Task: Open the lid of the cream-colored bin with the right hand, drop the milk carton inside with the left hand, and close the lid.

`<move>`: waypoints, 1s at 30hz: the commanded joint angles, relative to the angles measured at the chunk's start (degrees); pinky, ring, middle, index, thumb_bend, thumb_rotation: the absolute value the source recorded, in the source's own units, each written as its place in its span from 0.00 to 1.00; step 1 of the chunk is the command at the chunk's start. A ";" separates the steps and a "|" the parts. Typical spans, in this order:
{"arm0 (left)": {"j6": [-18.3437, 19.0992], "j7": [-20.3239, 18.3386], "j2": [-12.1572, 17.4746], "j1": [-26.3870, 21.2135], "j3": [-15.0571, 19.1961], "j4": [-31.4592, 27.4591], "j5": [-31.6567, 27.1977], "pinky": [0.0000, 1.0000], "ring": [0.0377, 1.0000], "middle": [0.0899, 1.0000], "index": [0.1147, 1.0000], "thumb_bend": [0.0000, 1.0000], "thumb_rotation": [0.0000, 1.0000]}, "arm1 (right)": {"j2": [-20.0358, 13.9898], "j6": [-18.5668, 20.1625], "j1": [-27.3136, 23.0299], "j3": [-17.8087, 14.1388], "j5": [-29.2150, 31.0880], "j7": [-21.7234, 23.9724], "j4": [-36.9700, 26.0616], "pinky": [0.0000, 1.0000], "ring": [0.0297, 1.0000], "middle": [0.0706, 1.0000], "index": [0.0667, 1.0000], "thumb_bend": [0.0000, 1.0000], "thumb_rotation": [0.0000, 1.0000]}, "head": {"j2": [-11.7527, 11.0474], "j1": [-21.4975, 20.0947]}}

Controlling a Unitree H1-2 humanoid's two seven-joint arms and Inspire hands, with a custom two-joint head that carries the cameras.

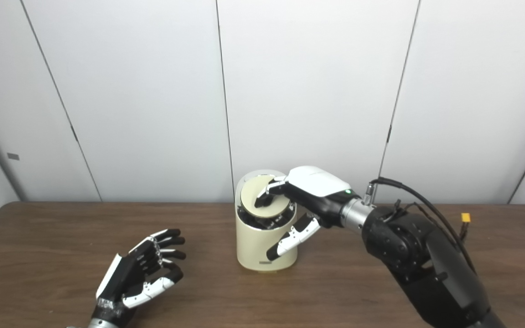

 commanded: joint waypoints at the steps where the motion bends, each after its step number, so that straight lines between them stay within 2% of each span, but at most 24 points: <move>1: -0.38 0.10 0.12 0.36 0.07 -1.11 -0.77 0.54 0.65 0.74 0.79 0.75 0.27 | -1.96 -3.01 -0.91 0.69 -3.67 -1.64 -0.15 0.92 0.89 0.70 0.71 0.87 0.57 | 0.10 0.04; 6: -0.34 0.02 0.11 0.33 0.16 -1.14 -0.85 0.53 0.65 0.73 0.79 0.76 0.27 | -3.27 -9.66 -0.42 3.16 -9.52 -4.86 1.57 0.94 0.88 0.68 0.69 0.85 0.60 | 0.29 0.13; 9: -0.04 -0.15 0.09 0.35 0.19 -1.23 -1.11 0.53 0.65 0.74 0.79 0.76 0.27 | -3.61 -11.78 -0.07 4.09 -11.07 -4.88 2.12 0.95 0.88 0.67 0.68 0.86 0.62 | 0.32 0.23; 21: 0.36 -0.40 0.27 0.45 0.23 -1.57 -1.22 0.53 0.65 0.74 0.80 0.76 0.28 | -3.57 -11.75 1.58 3.91 -11.97 -3.63 0.13 0.94 0.88 0.68 0.70 0.85 0.59 | 0.43 -0.05; 26: 0.11 -0.39 0.23 0.34 0.15 -1.30 -1.12 0.53 0.65 0.74 0.79 0.76 0.28 | -3.11 -11.76 2.23 1.83 -9.46 -5.03 -1.04 0.93 0.86 0.68 0.70 0.83 0.58 | 0.47 0.07; 30: 0.56 -0.31 0.25 0.42 0.10 -1.84 -0.97 0.53 0.64 0.73 0.79 0.75 0.27 | -1.73 -10.88 2.60 -1.95 -6.79 -7.99 -2.00 0.96 0.87 0.69 0.71 0.81 0.60 | 0.37 -0.06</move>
